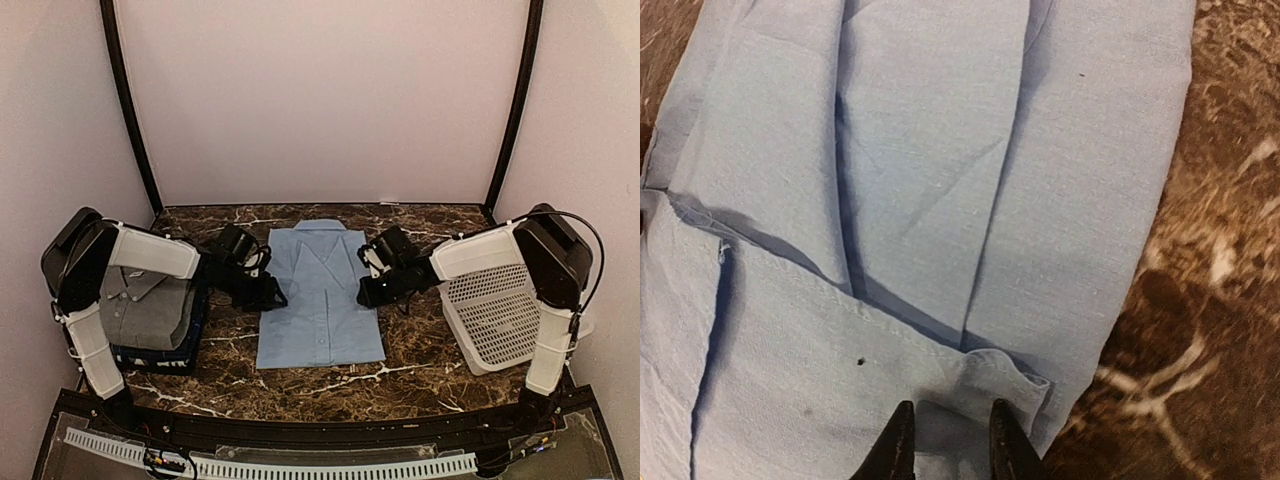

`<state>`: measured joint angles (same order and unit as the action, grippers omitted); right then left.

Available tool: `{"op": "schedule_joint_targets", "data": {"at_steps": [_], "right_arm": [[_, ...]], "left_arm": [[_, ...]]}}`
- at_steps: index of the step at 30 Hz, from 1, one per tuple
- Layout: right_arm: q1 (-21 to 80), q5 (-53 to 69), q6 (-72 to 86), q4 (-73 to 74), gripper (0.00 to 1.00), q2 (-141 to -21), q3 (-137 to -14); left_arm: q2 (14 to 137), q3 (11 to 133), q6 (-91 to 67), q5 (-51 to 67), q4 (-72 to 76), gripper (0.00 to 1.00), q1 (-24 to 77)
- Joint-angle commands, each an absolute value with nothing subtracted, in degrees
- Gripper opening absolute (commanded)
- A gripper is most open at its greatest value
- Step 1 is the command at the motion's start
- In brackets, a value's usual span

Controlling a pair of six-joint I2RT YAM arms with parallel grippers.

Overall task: Fold and stack the long sleeve shirts
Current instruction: Move the 2/3-rectangle-folded shirt to the center of the board.

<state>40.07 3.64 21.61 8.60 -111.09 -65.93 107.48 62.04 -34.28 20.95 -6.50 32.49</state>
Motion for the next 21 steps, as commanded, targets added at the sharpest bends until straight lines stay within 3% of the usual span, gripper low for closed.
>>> {"op": "schedule_joint_targets", "data": {"at_steps": [1,11,21], "right_arm": [[44.49,4.12,25.96,10.97,0.24,-107.15,-59.31],[47.21,1.94,26.98,17.11,0.25,-97.08,-58.28],[50.97,1.82,29.48,17.05,0.25,-97.0,-61.43]], "left_arm": [[98.43,53.15,-37.69,20.94,-7.9,0.47,34.67],[85.03,45.92,-38.51,18.87,-11.62,0.48,35.68],[82.12,45.83,-37.68,17.97,-13.44,0.48,35.67]]}}
